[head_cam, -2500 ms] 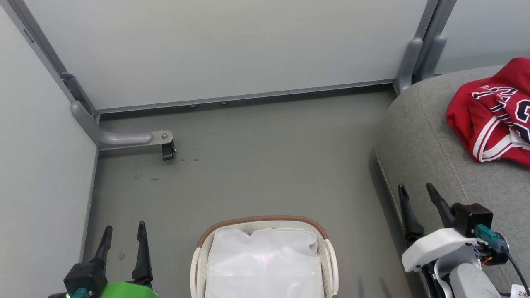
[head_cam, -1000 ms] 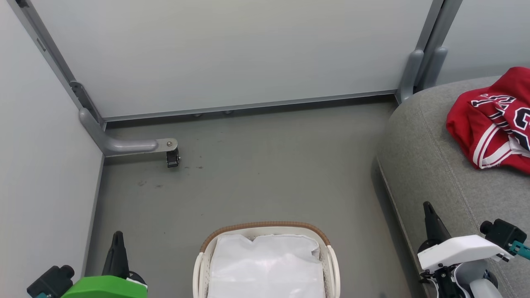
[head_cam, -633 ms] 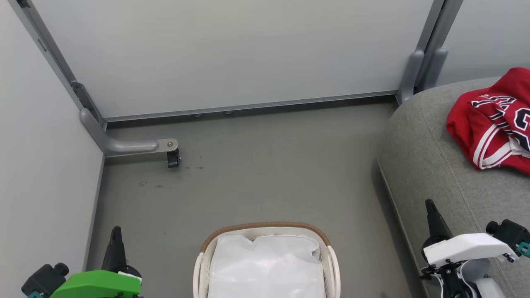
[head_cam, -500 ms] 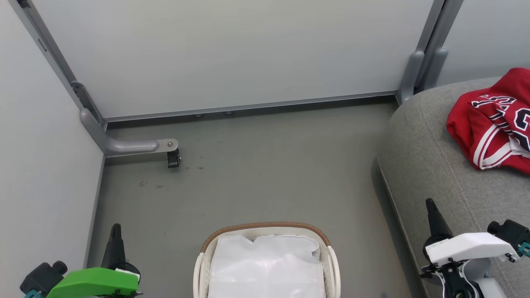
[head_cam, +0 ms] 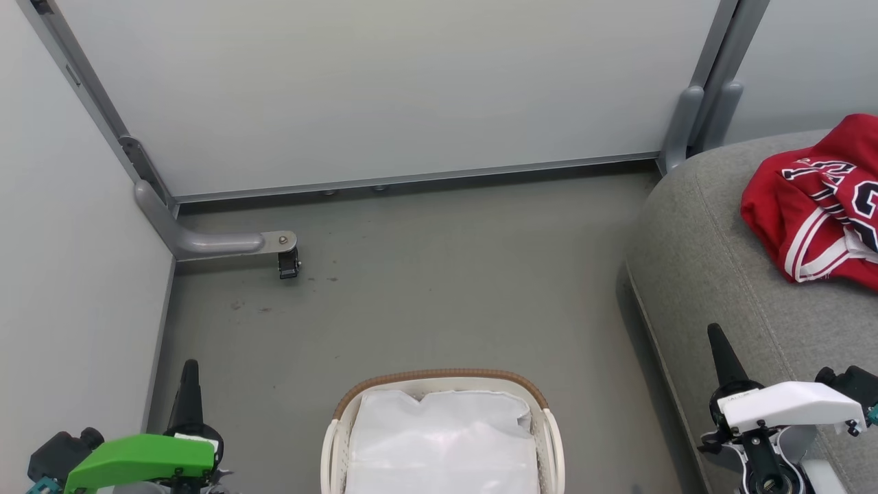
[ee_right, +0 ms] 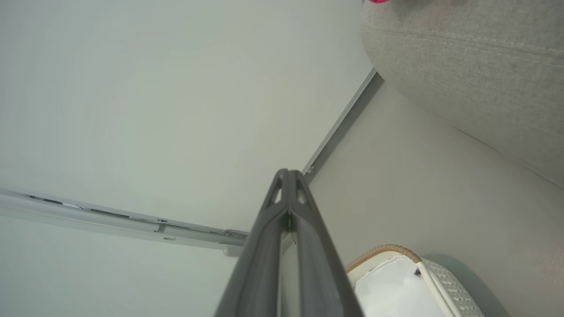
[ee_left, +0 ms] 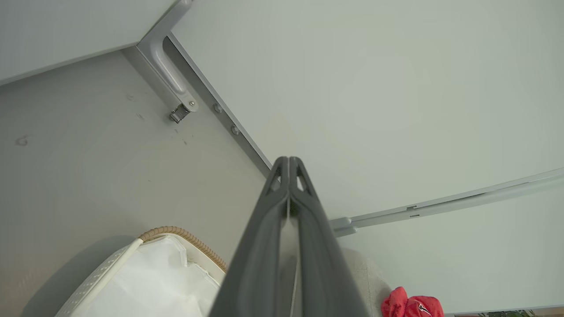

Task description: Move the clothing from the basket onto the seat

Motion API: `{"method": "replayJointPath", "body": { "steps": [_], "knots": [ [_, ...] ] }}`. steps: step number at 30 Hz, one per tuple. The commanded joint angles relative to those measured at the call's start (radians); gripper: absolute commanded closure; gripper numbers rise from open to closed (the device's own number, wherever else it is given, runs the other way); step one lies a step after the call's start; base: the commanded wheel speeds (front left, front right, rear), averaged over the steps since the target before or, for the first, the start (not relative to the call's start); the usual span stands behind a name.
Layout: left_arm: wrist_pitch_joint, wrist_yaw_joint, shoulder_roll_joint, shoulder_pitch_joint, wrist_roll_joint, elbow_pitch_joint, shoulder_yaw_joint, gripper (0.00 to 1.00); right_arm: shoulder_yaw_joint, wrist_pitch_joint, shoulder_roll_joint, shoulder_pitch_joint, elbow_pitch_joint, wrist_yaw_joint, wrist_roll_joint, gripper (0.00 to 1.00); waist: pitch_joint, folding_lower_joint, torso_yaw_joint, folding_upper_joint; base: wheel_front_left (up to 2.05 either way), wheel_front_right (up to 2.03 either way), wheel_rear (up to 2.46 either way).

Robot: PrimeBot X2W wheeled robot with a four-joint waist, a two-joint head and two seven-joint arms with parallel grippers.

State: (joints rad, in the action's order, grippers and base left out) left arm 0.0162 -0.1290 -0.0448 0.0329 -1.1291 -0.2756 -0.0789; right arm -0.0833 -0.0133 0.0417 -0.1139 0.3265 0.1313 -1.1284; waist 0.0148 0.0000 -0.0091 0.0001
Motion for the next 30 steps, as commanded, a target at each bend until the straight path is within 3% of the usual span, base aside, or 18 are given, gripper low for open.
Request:
{"method": "replayJointPath", "body": {
  "steps": [1, 30],
  "knots": [
    [-0.008, -0.002, -0.006, 0.027, -0.032, 0.011, -0.006, 1.00, -0.004, 0.009, 0.007, -0.001, -0.016, 0.000, -0.030, 1.00, 0.000, 0.0000, 0.000, -0.0001, 0.00, 0.00, 0.00],
    [-0.079, -0.002, -0.008, 0.059, -0.290, 0.024, -0.025, 1.00, -0.021, 0.078, 0.010, 0.005, -0.056, -0.001, -0.289, 1.00, -0.006, 0.0000, 0.005, -0.0001, 0.00, 0.00, 0.00]
  ]
}}
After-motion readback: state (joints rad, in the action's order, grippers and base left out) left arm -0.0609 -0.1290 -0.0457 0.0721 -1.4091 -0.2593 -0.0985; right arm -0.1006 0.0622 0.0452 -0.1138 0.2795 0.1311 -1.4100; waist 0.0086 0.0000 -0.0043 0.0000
